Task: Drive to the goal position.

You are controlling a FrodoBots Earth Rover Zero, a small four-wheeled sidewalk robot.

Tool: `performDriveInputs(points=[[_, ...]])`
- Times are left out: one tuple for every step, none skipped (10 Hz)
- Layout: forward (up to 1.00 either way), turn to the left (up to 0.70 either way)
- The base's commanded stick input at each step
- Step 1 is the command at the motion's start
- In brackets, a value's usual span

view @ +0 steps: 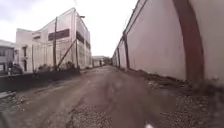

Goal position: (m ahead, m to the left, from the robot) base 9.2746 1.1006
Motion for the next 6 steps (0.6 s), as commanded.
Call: performDriveInputs(points=[[0.85,0.00],[0.85,0.00],[0.85,0.00],[0.85,0.00],[0.85,0.00],[0.85,0.00]])
